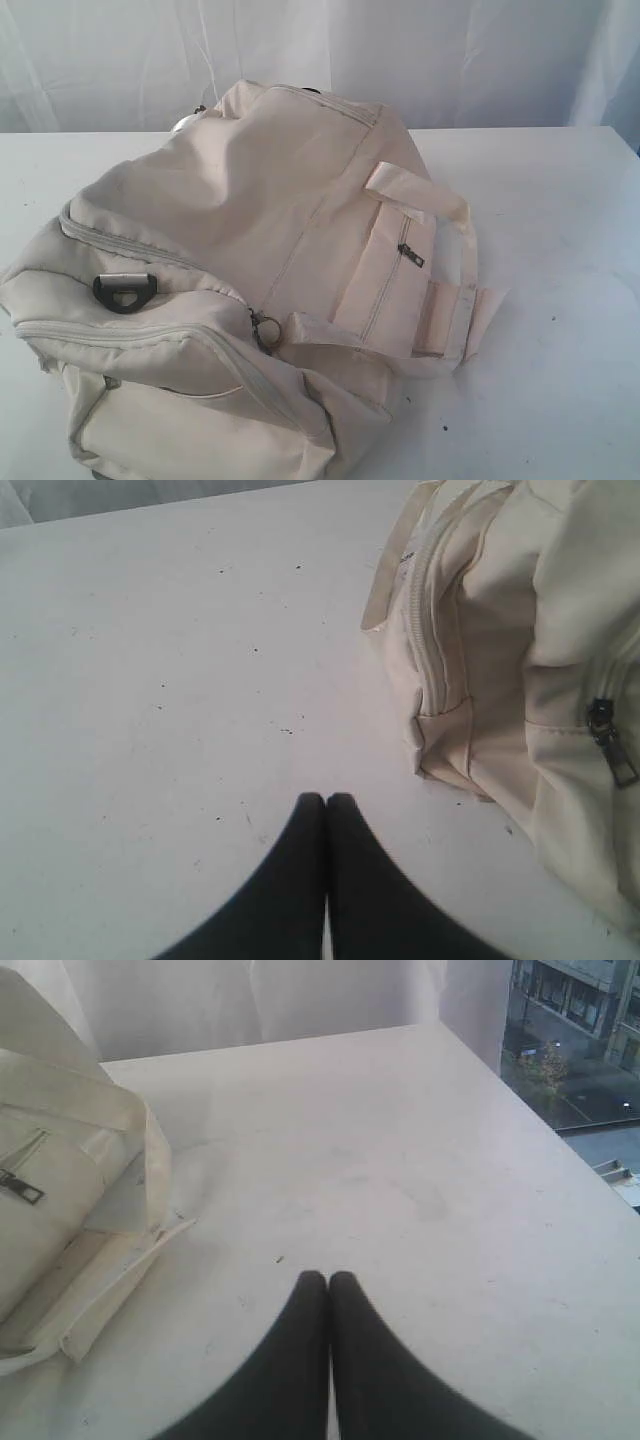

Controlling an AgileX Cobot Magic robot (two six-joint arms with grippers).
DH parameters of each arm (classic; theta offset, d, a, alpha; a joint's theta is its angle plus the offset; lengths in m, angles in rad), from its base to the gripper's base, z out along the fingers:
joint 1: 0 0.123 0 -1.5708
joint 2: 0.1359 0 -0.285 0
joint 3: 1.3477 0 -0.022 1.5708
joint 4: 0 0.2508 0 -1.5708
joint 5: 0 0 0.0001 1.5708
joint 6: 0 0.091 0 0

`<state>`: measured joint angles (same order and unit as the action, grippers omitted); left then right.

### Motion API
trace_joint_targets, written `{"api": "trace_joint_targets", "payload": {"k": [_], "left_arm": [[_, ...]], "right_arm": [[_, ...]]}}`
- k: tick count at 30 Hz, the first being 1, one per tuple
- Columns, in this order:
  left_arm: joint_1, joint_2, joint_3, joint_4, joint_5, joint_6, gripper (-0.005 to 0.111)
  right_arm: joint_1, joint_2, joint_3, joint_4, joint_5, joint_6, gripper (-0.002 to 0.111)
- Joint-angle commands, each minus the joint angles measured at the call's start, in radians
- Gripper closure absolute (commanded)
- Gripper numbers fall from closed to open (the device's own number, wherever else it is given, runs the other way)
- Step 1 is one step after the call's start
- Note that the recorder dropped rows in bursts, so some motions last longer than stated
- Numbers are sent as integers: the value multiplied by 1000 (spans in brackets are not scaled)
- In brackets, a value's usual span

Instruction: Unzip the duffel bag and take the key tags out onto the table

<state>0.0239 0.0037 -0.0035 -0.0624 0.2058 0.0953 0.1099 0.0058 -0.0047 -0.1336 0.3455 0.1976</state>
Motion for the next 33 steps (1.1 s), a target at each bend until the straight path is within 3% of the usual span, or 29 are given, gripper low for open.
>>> {"api": "trace_joint_targets", "payload": {"k": [1, 18, 26, 33], "left_arm": [[3, -4, 3, -11, -4, -2, 107], [3, -4, 3, 52, -14, 57, 107], [3, -4, 3, -317, -163, -39, 107], [3, -4, 3, -320, -341, -39, 107]], "right_arm": [[-11, -6, 5, 0, -3, 1, 108], [-11, -6, 5, 0, -3, 1, 108], [-11, -6, 5, 0, -3, 1, 108], [-11, -6, 5, 0, -3, 1, 108]]}}
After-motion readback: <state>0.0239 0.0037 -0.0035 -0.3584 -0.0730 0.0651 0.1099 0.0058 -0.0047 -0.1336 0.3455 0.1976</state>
